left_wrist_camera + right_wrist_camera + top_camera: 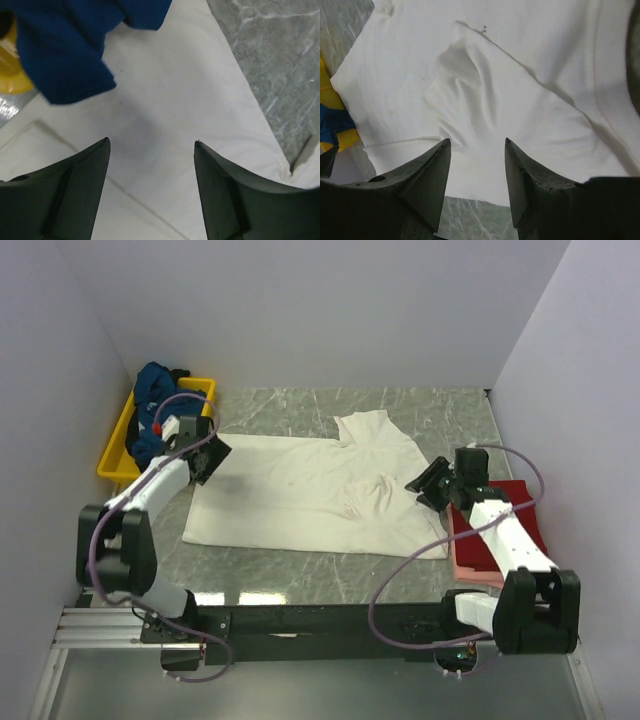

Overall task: Fold and stack the t-shirts
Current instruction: Fold the tshirt

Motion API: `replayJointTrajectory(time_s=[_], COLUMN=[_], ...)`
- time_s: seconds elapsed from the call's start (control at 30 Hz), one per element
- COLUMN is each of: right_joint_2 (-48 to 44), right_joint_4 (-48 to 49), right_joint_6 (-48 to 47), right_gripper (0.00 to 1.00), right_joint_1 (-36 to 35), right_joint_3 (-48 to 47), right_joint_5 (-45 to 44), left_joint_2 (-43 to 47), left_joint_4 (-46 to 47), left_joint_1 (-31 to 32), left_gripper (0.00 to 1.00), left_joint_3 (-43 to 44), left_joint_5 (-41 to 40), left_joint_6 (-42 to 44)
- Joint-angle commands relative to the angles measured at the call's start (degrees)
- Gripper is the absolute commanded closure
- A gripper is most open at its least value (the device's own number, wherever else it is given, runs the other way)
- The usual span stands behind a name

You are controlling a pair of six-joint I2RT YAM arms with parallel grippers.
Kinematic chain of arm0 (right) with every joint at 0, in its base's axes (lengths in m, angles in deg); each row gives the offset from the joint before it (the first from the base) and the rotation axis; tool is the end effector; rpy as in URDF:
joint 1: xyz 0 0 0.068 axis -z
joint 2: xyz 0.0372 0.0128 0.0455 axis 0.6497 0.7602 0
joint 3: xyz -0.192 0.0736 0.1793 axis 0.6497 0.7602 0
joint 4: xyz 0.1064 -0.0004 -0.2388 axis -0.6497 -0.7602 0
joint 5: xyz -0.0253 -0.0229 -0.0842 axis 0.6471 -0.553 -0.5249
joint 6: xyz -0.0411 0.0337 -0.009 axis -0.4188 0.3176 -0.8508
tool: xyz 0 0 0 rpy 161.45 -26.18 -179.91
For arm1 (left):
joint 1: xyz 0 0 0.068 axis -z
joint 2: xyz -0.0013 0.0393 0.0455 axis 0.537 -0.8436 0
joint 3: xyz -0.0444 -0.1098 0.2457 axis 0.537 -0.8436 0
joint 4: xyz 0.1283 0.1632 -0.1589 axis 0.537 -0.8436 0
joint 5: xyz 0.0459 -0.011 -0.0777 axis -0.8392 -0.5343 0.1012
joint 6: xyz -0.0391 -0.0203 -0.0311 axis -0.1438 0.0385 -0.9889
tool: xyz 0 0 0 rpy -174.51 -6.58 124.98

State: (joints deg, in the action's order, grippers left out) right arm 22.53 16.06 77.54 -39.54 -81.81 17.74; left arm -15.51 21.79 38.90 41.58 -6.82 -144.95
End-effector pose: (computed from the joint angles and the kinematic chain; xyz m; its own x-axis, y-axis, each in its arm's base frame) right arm 0.2312 0.0059 0.2229 -0.6550 0.6518 -0.3823 0.3523 0.7110 0.6085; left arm 0.3103 -0.0269 0.2387 -0.3544 -0.7921 -0.4970 -0.6487 0.5911 -0.4794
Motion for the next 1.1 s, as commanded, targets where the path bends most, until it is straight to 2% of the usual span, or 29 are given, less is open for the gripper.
replayJointTrajectory(time_s=[0.0,0.13,0.4,0.6,0.9,1.0,1.07], right_joint_2=[5.18,12.81,22.50,25.75,28.30,27.87,27.60], right_joint_4=[5.83,8.29,9.53,10.32,8.83,9.00,9.08], right_joint_6=[-2.49,-2.67,-2.05,-2.14,-3.02,-3.55,-3.64], right_gripper=[0.46,0.47,0.49,0.49,0.49,0.49,0.50], right_joint_1=[-0.45,-0.53,-0.53,-0.53,-0.53,-0.53,-0.53], right_joint_3=[-6.03,-9.73,-16.32,-19.75,-24.15,-24.15,-24.32], right_joint_5=[1.50,2.47,4.57,5.54,5.37,5.28,5.02], left_joint_2=[-7.38,-18.21,-33.15,-38.17,-43.45,-42.24,-40.65], left_joint_4=[2.05,-1.37,-5.77,-6.73,-7.88,-6.83,-5.60], left_joint_1=[-1.05,-2.81,-7.89,-10.72,-11.25,-10.55,-9.32], left_gripper=[0.27,0.30,0.30,0.30,0.32,0.33,0.33], left_joint_3=[6.98,19.78,33.34,39.93,50.14,49.28,48.31], left_joint_5=[-0.58,-0.93,-1.73,0.20,3.45,4.42,2.07], left_joint_6=[5.17,8.42,10.18,11.50,12.55,12.47,12.56])
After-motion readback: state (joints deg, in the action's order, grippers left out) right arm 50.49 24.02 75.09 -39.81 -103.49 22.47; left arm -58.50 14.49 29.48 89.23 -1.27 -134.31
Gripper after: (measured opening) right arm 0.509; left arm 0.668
